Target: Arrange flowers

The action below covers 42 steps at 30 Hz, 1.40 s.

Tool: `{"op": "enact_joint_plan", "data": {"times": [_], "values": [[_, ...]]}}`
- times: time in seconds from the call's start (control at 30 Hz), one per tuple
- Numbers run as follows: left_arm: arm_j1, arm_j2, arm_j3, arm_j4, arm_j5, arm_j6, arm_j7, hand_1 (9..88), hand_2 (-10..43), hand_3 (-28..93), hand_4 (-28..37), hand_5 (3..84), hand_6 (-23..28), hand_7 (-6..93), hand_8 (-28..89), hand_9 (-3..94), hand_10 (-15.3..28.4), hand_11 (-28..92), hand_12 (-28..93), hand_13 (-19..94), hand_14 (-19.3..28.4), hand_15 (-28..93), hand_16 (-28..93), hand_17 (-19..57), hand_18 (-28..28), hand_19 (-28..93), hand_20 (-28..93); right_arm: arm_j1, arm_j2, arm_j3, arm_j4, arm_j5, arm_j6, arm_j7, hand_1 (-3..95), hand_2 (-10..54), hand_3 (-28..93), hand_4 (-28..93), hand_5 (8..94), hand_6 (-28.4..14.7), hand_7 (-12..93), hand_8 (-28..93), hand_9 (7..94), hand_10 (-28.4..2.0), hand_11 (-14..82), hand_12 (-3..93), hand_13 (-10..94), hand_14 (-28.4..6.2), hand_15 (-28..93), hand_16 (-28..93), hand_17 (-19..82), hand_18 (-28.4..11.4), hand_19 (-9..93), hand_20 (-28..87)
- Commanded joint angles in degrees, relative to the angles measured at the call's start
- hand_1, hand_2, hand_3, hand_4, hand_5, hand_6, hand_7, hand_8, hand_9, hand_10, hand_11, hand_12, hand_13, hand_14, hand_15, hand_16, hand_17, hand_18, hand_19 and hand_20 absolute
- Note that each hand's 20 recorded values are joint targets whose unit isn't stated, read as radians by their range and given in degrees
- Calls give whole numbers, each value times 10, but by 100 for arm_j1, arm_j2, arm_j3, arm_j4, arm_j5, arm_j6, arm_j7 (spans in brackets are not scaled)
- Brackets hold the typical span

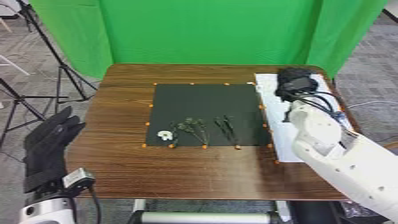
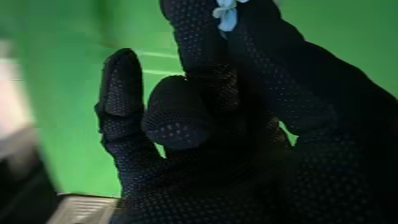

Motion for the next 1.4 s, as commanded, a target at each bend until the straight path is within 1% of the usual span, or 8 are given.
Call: {"op": "enact_joint_plan", "data": {"times": [0.03,0.23,0.43,0.63,0.77,0.87,1.03,1.4], "values": [[168,-31,-105,0,-102,107,98,266,26,816,-182,429,123,165,-106,350,207,422,75,258,279,680,-183,-81,232,568,173,963,-604,-1016,-196,-204,305,-518,594,-95,769,-283,751,-12,349,63,860,-78,199,401,741,-75,839,303,264,-245,834,279],[171,23,-105,11,-141,125,146,265,26,816,-183,430,124,164,-106,353,208,425,76,261,279,683,-183,-81,233,569,175,1187,-1203,-1500,47,-256,391,-727,588,-95,773,-283,743,-7,367,52,858,-72,201,400,740,-72,838,306,264,-239,829,281],[91,-28,-74,44,-119,92,101,264,25,818,-184,432,125,165,-106,355,210,426,76,262,280,684,-183,-80,233,569,176,1170,-1816,-1756,365,-607,462,-1015,586,-95,773,-283,741,-6,373,46,857,-71,202,401,740,-72,838,307,264,-237,827,283],[-109,-166,-10,117,77,-92,-148,262,25,817,-185,433,126,164,-106,358,211,429,77,267,282,689,-183,-80,235,571,178,835,-2382,-1628,765,-907,431,-1263,584,-95,775,-283,740,-5,377,43,858,-69,203,399,740,-69,837,307,264,-236,825,284],[-288,-244,100,177,158,-183,-206,261,25,818,-185,434,126,164,-105,360,211,429,77,268,282,691,-184,-80,234,571,178,516,-2760,-1422,1053,-1097,453,-1416,581,-95,777,-283,739,-3,380,38,858,-69,203,399,740,-69,837,307,263,-234,823,284],[-416,-238,167,209,223,-247,-261,262,25,817,-187,434,125,164,-105,360,210,428,77,268,282,691,-186,-80,234,571,179,275,-3016,-1193,1234,-1335,419,-1595,579,-95,777,-283,738,-2,382,35,858,-69,203,398,740,-68,837,307,262,-232,822,284],[-659,-158,271,282,195,-280,-244,261,26,817,-188,435,126,163,-105,359,210,428,77,267,282,692,-186,-80,234,570,180,316,-3149,-1284,1467,-1334,430,-1441,578,-95,776,-283,737,0,385,29,859,-66,202,397,740,-66,836,305,260,-229,819,284],[-852,-115,382,342,213,-360,-268,261,25,818,-188,436,126,163,-105,359,211,427,77,267,282,691,-186,-79,234,569,182,581,-3287,-1661,1773,-1289,544,-1003,576,-95,775,-283,734,4,393,21,859,-64,199,394,740,-64,833,302,258,-227,816,283]]}}
